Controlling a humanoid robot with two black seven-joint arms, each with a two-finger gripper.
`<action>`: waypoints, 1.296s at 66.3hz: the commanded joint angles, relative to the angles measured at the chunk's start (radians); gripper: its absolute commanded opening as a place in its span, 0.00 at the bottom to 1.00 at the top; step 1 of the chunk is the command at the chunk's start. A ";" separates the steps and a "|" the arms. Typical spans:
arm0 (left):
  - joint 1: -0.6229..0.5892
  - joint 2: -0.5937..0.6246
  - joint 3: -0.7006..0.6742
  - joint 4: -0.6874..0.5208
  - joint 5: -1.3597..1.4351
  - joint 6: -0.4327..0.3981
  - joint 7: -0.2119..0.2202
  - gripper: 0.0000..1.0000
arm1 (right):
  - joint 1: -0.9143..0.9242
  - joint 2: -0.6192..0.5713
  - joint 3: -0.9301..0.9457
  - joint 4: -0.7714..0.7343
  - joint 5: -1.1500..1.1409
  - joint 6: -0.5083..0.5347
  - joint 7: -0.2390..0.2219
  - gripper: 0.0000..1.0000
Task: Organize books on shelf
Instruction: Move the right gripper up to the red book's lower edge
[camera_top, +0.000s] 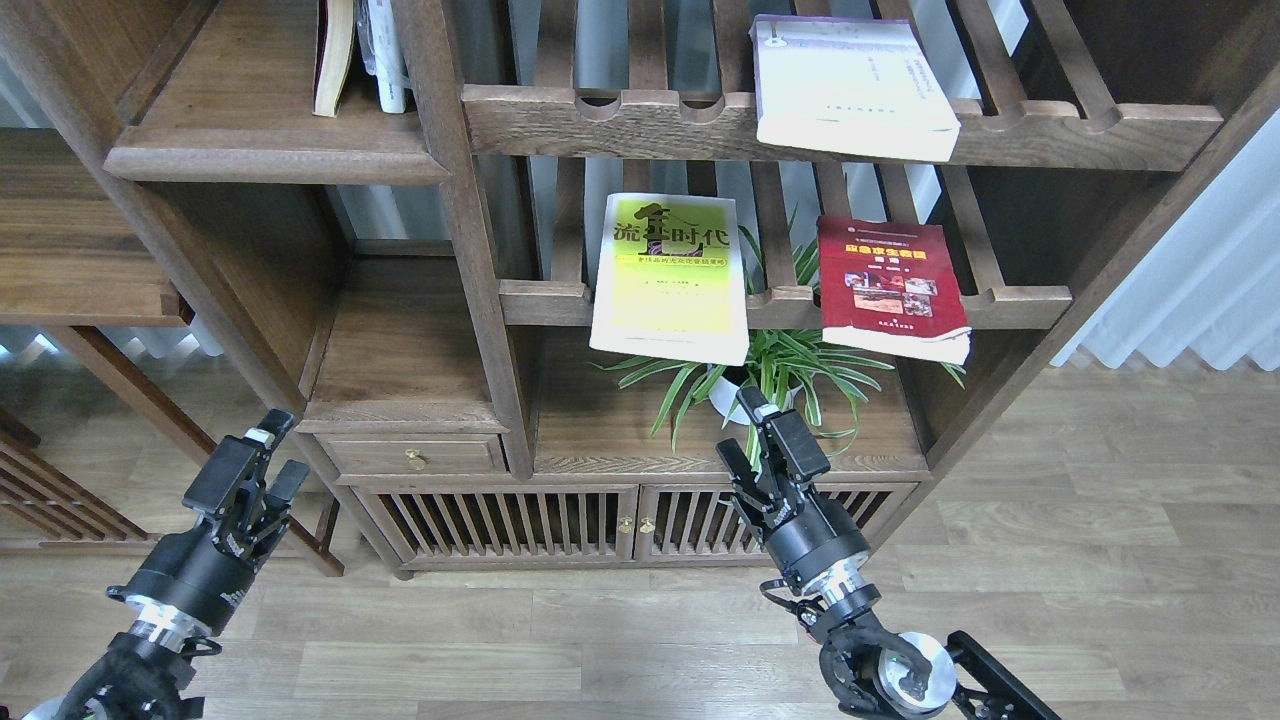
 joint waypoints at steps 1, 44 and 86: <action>0.000 -0.002 -0.003 -0.002 0.000 0.000 0.000 1.00 | 0.001 0.000 0.000 0.000 0.000 -0.001 0.000 0.99; -0.002 -0.013 -0.014 -0.011 0.002 0.000 0.000 1.00 | 0.000 0.000 0.043 -0.001 0.000 -0.001 0.022 0.99; 0.006 -0.008 -0.063 -0.006 0.002 0.000 0.000 1.00 | 0.035 0.000 0.113 -0.034 0.006 -0.010 0.175 0.99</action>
